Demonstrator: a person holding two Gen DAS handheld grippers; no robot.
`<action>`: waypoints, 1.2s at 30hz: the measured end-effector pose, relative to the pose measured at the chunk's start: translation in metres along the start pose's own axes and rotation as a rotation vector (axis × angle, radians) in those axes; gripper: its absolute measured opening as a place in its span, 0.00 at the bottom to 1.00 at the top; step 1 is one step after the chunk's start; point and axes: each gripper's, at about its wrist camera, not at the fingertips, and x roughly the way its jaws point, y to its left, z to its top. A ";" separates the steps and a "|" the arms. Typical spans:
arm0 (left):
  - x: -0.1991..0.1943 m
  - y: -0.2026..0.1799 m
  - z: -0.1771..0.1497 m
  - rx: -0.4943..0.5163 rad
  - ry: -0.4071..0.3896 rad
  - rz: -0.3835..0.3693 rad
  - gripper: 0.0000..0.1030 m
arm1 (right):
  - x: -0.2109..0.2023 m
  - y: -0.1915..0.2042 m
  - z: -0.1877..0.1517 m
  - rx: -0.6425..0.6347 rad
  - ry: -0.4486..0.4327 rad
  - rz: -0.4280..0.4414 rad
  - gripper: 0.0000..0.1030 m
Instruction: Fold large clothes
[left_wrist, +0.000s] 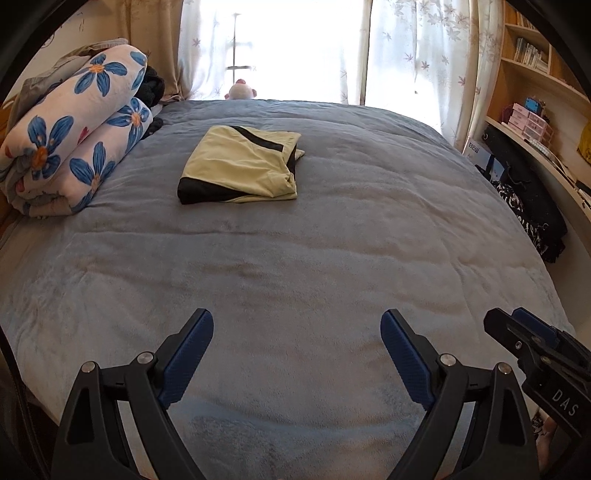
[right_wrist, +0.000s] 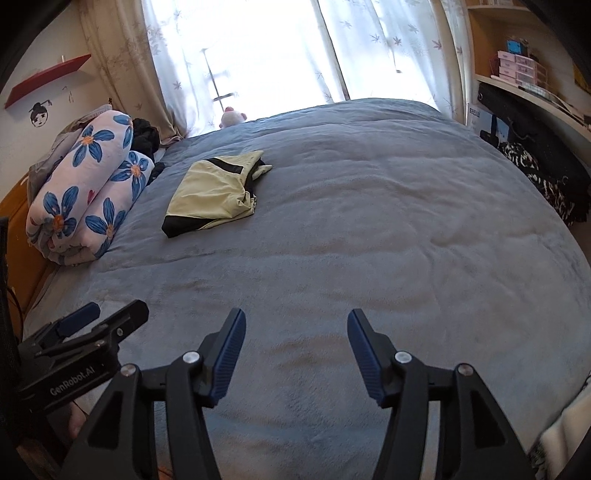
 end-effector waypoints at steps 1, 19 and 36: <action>-0.001 -0.001 -0.002 0.002 0.003 0.002 0.88 | 0.000 0.002 -0.002 -0.008 0.002 -0.001 0.56; -0.011 -0.017 -0.013 0.035 0.010 0.035 0.89 | -0.002 0.010 -0.019 -0.059 -0.010 -0.060 0.56; -0.010 -0.019 -0.014 0.038 0.017 0.042 0.89 | -0.006 0.011 -0.021 -0.049 -0.021 -0.080 0.56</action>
